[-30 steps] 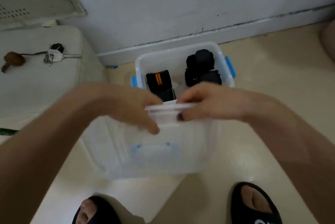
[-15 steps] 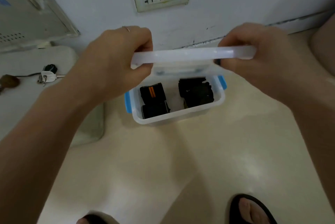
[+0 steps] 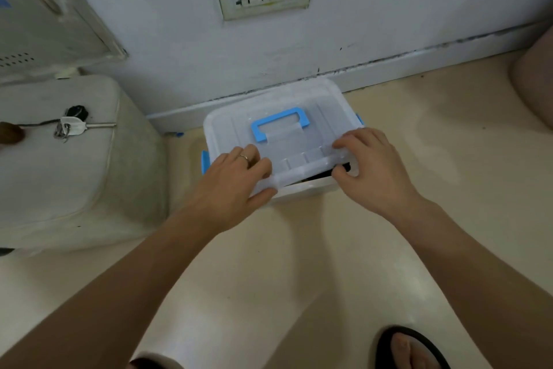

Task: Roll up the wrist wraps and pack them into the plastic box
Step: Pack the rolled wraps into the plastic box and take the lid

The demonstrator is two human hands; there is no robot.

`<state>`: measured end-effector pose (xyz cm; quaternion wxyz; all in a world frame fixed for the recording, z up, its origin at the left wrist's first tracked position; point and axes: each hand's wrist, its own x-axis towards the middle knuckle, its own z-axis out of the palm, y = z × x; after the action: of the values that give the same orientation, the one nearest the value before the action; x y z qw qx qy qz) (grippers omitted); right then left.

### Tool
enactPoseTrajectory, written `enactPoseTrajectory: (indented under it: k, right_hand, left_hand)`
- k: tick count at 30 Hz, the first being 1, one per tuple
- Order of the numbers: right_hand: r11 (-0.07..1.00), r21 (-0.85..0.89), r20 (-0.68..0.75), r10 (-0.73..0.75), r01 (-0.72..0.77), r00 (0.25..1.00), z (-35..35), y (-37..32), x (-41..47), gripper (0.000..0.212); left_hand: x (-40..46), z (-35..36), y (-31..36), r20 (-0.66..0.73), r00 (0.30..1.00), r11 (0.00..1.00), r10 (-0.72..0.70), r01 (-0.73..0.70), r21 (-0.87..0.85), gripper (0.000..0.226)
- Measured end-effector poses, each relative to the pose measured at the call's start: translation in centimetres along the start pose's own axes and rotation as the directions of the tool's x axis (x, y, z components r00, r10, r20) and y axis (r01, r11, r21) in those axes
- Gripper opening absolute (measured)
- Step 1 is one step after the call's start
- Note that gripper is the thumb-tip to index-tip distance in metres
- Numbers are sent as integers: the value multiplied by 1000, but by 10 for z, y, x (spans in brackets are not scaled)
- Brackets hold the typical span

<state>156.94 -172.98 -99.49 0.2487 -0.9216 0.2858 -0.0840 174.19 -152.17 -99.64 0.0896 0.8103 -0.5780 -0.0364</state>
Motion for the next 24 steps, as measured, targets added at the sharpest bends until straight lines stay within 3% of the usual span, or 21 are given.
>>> enactPoseTrajectory:
  k: [4,13,15,17,19,22,24]
  right_hand:
    - [998,-69,-167,4,-15,986,5,-5,0,16]
    - [992,-115,-232,17,-45,973,15,-4,-15,14]
    - [994,-97,-202,26,-46,979,17,-1,-16,28]
    - [998,-43,-146,29,-35,989,16,-2,-13,49]
    - [999,-30,-101,40,-44,994,12,-4,-5,61]
    - [986,-116,10,123,-121,992,14,-3,10,65]
    - [966,-174,86,209,-192,974,21,-3,13,66]
  left_hand:
    - [-8,2,-4,72,997,999,0,-4,52,38]
    - [-19,9,-2,35,994,990,102,-105,91,41]
    - [-19,7,-3,41,996,995,82,-84,45,40]
    - [-17,3,-5,39,999,1000,7,-6,-19,48]
    - [-14,3,-10,-5,983,975,-183,181,-126,58]
    - [-13,6,-25,-15,871,848,-491,474,-239,75]
    - [-13,11,-29,41,827,782,-561,545,-303,81]
